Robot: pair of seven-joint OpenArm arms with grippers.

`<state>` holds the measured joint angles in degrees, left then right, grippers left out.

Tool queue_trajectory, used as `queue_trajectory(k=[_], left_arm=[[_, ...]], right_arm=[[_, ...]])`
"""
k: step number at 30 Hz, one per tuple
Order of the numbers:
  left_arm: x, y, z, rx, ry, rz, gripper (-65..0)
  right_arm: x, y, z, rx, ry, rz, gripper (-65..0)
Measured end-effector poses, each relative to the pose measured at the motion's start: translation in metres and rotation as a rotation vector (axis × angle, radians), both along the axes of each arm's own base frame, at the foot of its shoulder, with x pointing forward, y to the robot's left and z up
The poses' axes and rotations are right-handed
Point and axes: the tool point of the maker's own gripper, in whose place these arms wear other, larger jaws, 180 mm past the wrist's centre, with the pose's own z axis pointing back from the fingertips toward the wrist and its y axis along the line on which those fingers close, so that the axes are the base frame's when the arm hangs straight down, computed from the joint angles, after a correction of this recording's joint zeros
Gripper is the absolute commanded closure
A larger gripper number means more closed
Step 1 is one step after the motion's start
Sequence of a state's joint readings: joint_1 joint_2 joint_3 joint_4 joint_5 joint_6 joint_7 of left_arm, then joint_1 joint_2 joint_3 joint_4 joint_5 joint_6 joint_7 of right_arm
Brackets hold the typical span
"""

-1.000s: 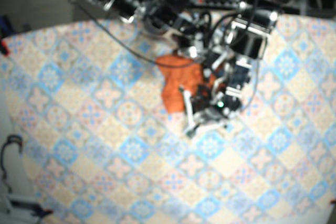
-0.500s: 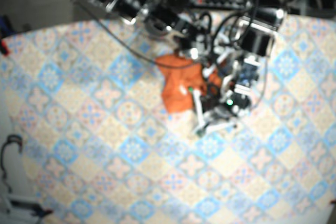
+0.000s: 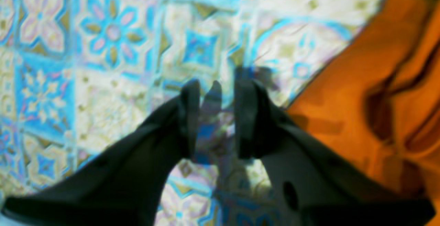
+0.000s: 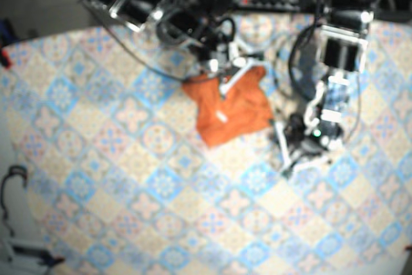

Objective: Fold the T-shirt properly

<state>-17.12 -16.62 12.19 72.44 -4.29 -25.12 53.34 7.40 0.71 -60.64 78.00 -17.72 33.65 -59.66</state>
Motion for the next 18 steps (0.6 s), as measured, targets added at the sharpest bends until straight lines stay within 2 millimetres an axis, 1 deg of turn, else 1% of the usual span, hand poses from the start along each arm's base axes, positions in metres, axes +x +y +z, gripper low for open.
queue_trajectory(k=[2,4,6,9,11,14,16,18], left_arm=[[-0.002,-0.005,0.004,-0.01,-0.022,-0.018,-20.3],[-0.009,-0.01,0.006,-0.011,-0.024,-0.033,-20.6],[-0.016,-0.006,0.007,0.018,0.0,-0.034,-20.6],[-0.017,0.002,0.012,0.044,-0.005,-0.03,-20.7],[-0.02,0.004,0.009,0.049,0.002,-0.026,-20.7],[-0.029,-0.001,0.001,0.037,0.025,-0.035,-20.7],[-0.033,0.002,-0.002,0.052,0.041,-0.032,-20.7],[-0.032,0.002,-0.001,0.05,0.037,-0.031,-20.7]], right_arm=[[0.0,-0.004,-0.002,-0.012,-0.001,0.001,-0.2],[-0.002,-0.01,-0.003,-0.028,-0.003,-0.005,-0.2],[-0.005,-0.017,-0.006,-0.034,0.0,-0.014,-0.2],[-0.005,-0.025,-0.009,-0.019,0.001,-0.011,-0.2],[-0.008,-0.031,-0.011,-0.023,0.003,-0.021,-0.2],[-0.007,-0.038,-0.014,0.003,0.013,-0.048,-0.2],[-0.008,-0.045,-0.015,0.04,0.031,-0.102,-0.2],[-0.005,-0.051,-0.016,0.079,0.061,-0.15,-0.1]])
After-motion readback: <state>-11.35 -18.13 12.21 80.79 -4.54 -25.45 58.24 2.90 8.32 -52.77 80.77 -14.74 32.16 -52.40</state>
